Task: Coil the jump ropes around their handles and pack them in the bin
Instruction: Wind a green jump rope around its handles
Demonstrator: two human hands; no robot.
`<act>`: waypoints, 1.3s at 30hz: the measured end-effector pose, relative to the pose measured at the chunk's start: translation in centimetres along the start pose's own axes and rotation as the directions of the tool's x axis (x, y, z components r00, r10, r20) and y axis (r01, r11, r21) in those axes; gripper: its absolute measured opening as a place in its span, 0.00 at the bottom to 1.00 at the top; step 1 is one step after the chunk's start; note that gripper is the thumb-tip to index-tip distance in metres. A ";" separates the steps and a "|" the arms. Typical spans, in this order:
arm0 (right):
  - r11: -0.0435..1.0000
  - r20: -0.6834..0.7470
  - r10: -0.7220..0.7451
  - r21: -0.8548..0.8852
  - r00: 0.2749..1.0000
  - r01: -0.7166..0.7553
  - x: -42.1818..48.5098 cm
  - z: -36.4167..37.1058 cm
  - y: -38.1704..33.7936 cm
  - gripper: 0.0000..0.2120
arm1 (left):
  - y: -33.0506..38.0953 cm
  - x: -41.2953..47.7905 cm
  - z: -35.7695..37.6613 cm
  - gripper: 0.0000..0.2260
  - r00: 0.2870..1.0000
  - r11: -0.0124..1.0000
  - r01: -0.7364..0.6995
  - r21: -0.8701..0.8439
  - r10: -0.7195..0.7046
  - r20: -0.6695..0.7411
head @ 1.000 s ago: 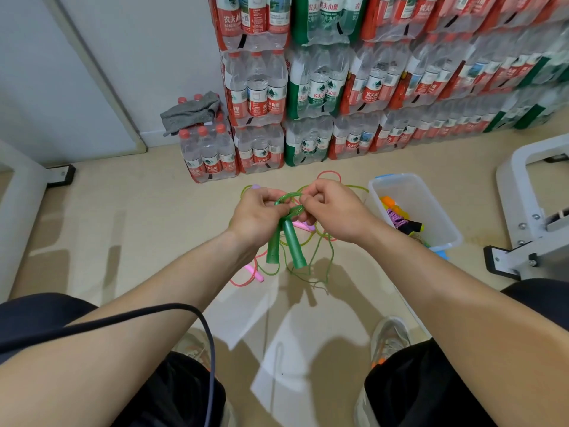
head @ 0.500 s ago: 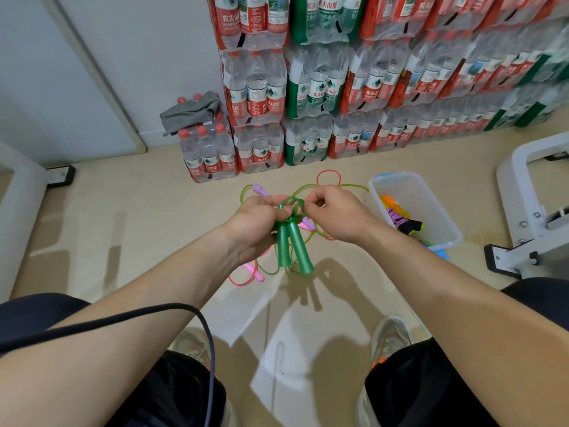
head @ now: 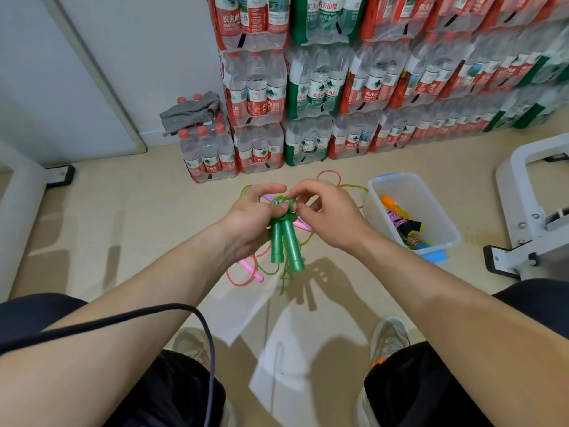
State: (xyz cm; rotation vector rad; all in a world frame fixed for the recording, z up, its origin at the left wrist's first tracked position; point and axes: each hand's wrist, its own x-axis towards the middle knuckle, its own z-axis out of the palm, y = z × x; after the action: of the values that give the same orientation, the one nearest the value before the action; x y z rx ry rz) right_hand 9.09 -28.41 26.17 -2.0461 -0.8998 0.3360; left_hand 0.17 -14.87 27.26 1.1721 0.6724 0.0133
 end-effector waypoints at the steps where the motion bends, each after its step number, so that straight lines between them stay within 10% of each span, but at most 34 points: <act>1: 1.000 0.007 0.011 -0.011 1.000 -0.011 0.1 -0.1 0.1 0.11 | 0.0 0.0 0.0 0.16 1.000 1.000 -0.007 0.012 0.007 0.007; 13: 0.992 0.021 0.122 0.017 0.992 -0.123 0.4 -0.9 0.6 0.06 | -1.1 1.0 -0.2 0.10 0.966 0.811 -0.256 0.527 0.240 0.100; 20: 0.996 -0.034 0.090 0.027 0.995 -0.089 0.4 -0.5 0.4 0.10 | -1.7 1.3 0.0 0.09 0.895 0.476 -0.342 0.810 0.427 0.126; 33: 0.975 -0.116 0.198 0.124 0.973 -0.184 0.6 -1.0 -0.1 0.11 | -0.9 1.8 -0.6 0.09 0.848 0.377 -0.371 0.849 0.510 0.144; 39: 0.799 -0.021 0.356 0.525 0.934 -0.293 0.6 -1.3 -0.6 0.12 | -0.8 1.7 -0.7 0.10 0.844 0.349 -0.397 0.849 0.503 0.188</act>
State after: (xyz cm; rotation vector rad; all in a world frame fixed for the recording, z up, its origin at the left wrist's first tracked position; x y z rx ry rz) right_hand 9.91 -28.51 27.42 -1.6802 -0.3200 0.5701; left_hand 0.95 -13.99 25.60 2.3823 0.3896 0.2390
